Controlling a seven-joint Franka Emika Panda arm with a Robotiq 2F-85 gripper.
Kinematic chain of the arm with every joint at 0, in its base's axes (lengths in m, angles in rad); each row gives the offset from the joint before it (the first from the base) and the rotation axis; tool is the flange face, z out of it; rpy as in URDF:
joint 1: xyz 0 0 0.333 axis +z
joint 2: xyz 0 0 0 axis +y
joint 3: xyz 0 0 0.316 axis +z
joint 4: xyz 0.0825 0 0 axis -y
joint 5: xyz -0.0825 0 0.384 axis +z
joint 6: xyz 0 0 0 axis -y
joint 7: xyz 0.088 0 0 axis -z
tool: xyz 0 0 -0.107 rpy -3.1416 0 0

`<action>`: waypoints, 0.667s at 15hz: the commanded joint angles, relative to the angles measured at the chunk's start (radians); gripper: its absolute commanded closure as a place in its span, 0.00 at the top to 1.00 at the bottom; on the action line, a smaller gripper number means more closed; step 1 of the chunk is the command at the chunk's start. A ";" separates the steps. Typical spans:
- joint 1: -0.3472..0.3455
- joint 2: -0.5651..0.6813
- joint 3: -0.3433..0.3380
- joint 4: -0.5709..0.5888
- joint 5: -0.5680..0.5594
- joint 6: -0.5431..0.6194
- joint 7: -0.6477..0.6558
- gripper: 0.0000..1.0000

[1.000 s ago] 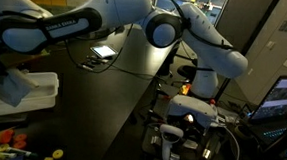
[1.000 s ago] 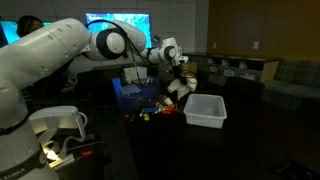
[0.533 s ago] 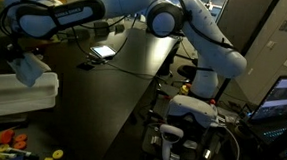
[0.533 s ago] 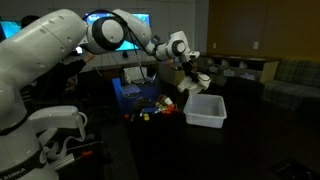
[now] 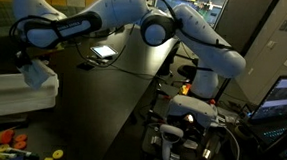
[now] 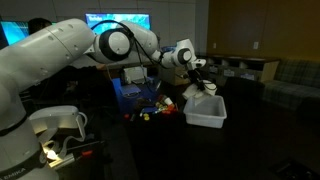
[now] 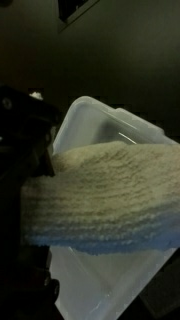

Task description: Use the white towel to move the objects on the table to the left, then put the towel in the bowl

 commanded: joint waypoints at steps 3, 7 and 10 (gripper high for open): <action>-0.017 0.192 -0.070 0.263 -0.024 -0.024 0.043 0.36; -0.042 0.202 -0.069 0.290 -0.004 0.005 0.055 0.62; -0.058 0.168 -0.051 0.275 0.008 0.009 0.036 0.86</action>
